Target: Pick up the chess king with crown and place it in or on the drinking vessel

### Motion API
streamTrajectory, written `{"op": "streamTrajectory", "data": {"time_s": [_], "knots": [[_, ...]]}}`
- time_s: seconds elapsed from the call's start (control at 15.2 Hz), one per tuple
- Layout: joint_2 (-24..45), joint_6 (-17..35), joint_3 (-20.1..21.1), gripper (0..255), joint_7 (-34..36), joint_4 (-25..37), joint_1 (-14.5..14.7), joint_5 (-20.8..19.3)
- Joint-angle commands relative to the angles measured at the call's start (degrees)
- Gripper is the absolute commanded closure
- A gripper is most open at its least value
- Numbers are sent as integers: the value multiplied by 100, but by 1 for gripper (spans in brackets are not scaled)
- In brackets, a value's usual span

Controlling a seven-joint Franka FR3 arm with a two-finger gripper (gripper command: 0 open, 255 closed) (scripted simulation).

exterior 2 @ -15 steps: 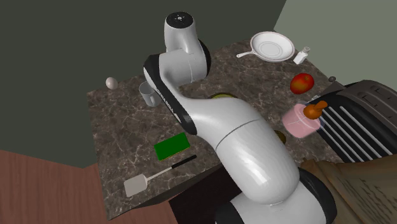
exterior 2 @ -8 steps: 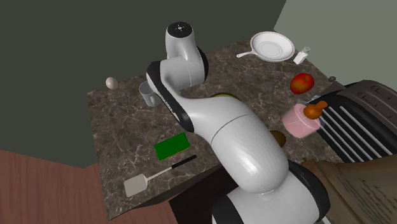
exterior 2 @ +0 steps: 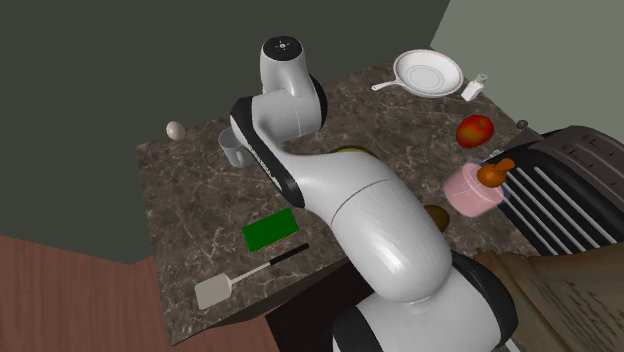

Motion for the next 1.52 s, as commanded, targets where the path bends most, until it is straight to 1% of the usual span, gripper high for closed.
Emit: {"op": "streamTrajectory", "data": {"time_s": [0.0,0.53,1.45], "knots": [[0,0,0,255,0,0,0,0],[0,1,0,255,0,-1,0,0],[76,-1101,-6,255,27,1177,-7,-7]]}}
